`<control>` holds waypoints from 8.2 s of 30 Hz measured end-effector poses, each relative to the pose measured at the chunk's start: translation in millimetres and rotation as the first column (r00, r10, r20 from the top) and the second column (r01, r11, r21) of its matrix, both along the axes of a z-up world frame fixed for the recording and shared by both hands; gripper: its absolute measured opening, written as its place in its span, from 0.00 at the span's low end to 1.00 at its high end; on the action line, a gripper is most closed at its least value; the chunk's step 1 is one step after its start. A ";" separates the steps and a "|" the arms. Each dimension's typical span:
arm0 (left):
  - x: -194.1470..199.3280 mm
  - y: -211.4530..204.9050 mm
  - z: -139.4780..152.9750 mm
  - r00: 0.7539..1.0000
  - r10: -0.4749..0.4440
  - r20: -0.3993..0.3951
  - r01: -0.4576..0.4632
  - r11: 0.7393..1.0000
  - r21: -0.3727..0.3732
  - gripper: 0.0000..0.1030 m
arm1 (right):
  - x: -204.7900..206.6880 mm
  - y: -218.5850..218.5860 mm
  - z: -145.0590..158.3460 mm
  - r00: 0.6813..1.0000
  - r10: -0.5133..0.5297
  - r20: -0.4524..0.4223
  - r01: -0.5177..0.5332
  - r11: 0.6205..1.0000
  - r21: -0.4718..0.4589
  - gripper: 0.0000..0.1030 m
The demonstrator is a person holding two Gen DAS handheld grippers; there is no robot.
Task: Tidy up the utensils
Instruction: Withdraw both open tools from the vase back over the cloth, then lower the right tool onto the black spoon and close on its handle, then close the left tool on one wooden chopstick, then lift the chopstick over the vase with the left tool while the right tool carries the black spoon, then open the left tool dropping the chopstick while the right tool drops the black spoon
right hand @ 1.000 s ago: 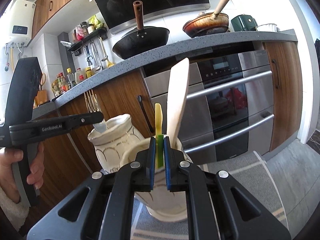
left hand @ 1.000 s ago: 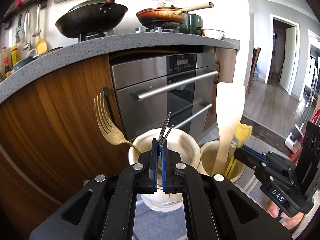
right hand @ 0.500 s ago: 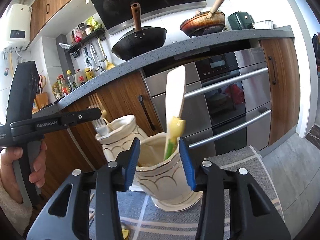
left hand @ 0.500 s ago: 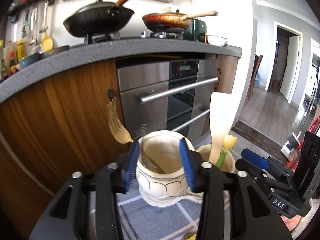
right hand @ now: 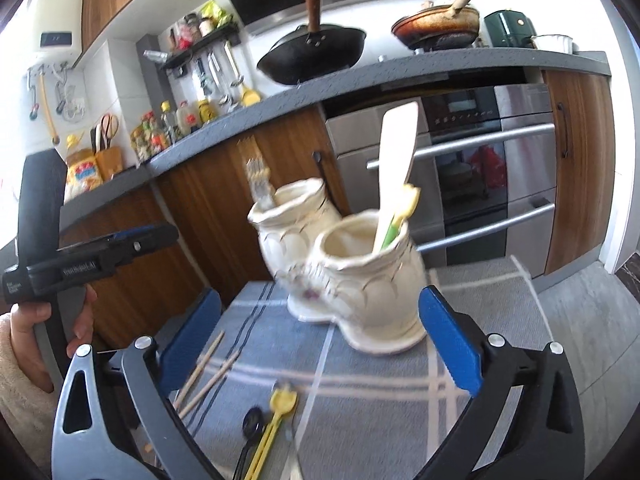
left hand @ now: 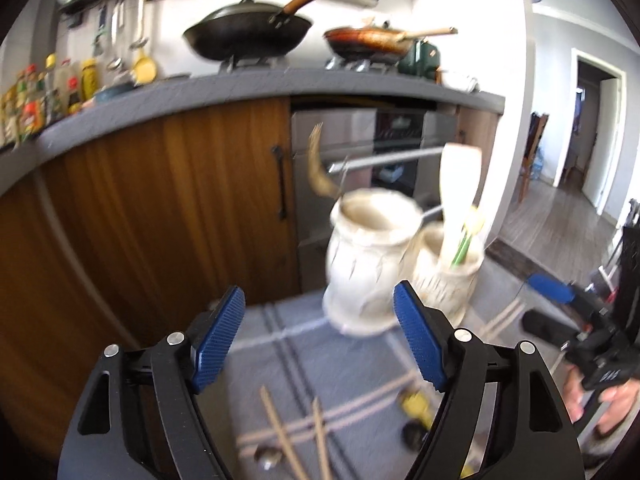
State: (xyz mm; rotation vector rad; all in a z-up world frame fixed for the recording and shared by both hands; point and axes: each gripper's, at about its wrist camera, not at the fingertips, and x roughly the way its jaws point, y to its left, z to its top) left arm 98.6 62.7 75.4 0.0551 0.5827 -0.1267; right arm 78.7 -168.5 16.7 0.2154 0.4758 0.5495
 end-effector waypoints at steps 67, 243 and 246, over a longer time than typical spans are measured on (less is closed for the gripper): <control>-24.9 43.0 -109.8 0.968 0.098 -0.231 -0.123 0.987 -0.099 0.75 | -25.1 67.4 -85.7 0.954 0.054 -0.295 -0.135 0.956 -0.262 0.17; 97.7 -63.9 3.6 0.963 -0.135 0.235 0.162 0.982 -0.100 0.05 | 80.4 4.9 -5.8 0.993 -0.034 0.109 0.029 0.998 0.054 0.04; 95.9 -66.9 0.2 0.967 -0.144 0.209 0.165 0.982 -0.089 0.05 | 80.6 5.6 -7.0 0.996 -0.043 0.082 0.040 0.998 0.046 0.04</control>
